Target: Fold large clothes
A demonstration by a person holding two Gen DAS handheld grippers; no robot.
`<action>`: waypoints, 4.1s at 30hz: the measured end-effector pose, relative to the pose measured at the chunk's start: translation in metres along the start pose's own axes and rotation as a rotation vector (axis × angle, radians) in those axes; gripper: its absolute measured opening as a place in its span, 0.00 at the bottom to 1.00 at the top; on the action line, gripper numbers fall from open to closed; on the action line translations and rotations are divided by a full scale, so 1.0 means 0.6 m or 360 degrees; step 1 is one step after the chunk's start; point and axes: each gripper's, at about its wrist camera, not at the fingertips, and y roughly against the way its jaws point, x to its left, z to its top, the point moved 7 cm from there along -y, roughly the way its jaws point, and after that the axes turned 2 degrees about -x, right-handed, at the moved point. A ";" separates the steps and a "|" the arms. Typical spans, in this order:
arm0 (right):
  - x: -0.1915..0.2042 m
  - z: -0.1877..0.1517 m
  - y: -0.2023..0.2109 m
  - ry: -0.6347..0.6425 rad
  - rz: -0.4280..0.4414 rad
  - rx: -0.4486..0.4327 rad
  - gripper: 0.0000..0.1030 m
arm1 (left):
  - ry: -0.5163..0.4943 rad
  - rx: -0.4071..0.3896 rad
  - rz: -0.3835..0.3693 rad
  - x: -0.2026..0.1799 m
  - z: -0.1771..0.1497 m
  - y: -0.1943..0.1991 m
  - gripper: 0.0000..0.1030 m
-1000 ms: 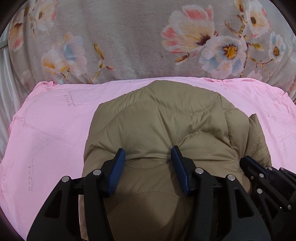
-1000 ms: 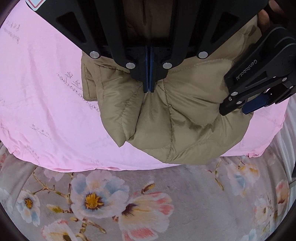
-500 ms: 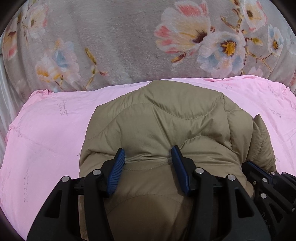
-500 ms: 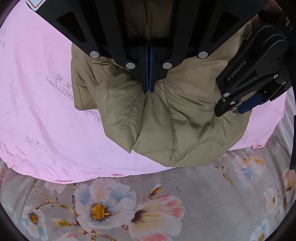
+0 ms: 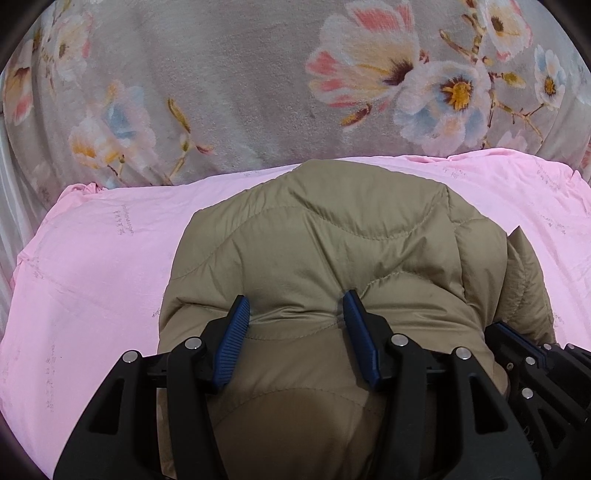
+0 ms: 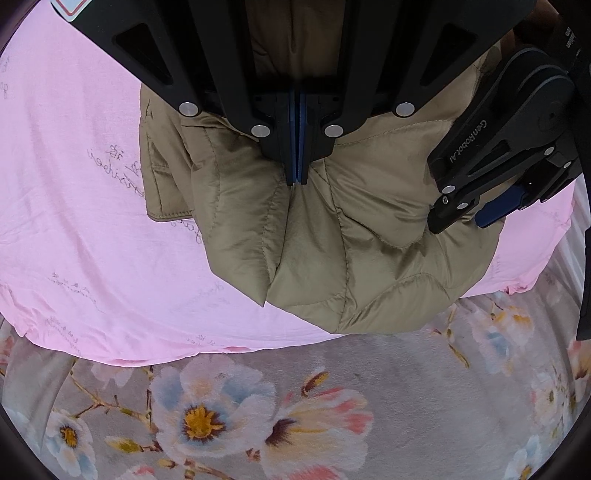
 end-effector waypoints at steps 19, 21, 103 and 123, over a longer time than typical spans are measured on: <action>0.033 -0.114 0.177 0.0208 -0.0039 -0.0032 0.07 | 0.0170 0.0100 -0.0206 0.030 -0.133 0.215 0.22; 0.036 -0.126 0.173 0.0239 -0.0072 -0.0055 0.07 | 0.0161 0.0119 -0.0204 0.025 -0.143 0.212 0.07; -0.019 -0.336 0.397 0.0125 -0.0315 0.0025 0.83 | 0.0252 0.0155 0.0154 0.048 -0.351 0.412 0.93; -0.015 -0.333 0.404 0.0133 -0.0331 -0.0007 0.83 | 0.0242 0.0104 0.0192 0.049 -0.346 0.423 0.92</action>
